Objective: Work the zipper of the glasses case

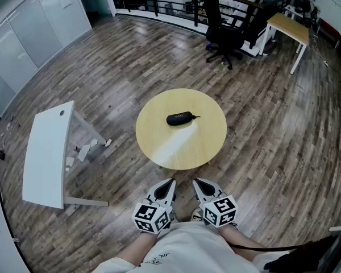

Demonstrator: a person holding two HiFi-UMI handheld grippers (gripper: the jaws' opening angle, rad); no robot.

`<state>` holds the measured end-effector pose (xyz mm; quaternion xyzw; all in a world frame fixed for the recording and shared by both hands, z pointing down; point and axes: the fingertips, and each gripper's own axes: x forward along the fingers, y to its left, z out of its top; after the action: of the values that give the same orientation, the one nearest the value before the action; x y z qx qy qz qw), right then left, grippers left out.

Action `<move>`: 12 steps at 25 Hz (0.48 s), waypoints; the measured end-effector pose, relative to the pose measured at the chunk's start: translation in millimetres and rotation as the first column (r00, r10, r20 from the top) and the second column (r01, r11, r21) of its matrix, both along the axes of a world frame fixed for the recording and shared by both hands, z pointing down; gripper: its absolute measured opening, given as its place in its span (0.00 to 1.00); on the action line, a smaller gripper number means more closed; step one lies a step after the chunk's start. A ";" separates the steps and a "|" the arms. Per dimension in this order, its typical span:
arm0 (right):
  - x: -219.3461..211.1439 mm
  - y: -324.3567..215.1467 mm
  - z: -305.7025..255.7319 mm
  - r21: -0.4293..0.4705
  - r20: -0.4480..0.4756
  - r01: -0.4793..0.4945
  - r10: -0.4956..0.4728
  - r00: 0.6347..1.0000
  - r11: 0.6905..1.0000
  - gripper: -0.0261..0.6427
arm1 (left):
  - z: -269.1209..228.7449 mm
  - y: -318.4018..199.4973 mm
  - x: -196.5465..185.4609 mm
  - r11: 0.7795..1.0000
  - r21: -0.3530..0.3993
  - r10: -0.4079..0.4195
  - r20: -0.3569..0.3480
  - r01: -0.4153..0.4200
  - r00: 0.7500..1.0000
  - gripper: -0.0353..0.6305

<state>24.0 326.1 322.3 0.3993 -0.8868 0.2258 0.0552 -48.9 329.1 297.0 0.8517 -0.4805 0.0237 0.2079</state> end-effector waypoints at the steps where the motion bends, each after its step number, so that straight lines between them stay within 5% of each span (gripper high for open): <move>1: 7.0 -1.1 0.9 0.000 -0.002 0.001 -0.001 1.000 1.000 0.04 | 0.8 -0.9 4.6 1.000 0.001 -0.010 0.000 0.010 1.000 0.06; 12: 29.5 -27.9 20.8 -0.053 0.009 -0.015 0.015 1.000 0.998 0.04 | 15.1 -22.9 14.6 0.999 -0.032 -0.037 0.005 0.037 0.999 0.06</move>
<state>53.6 298.2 343.1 0.4033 -0.8777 0.2516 0.0596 -34.3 306.2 312.1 0.8391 -0.4961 0.0294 0.2211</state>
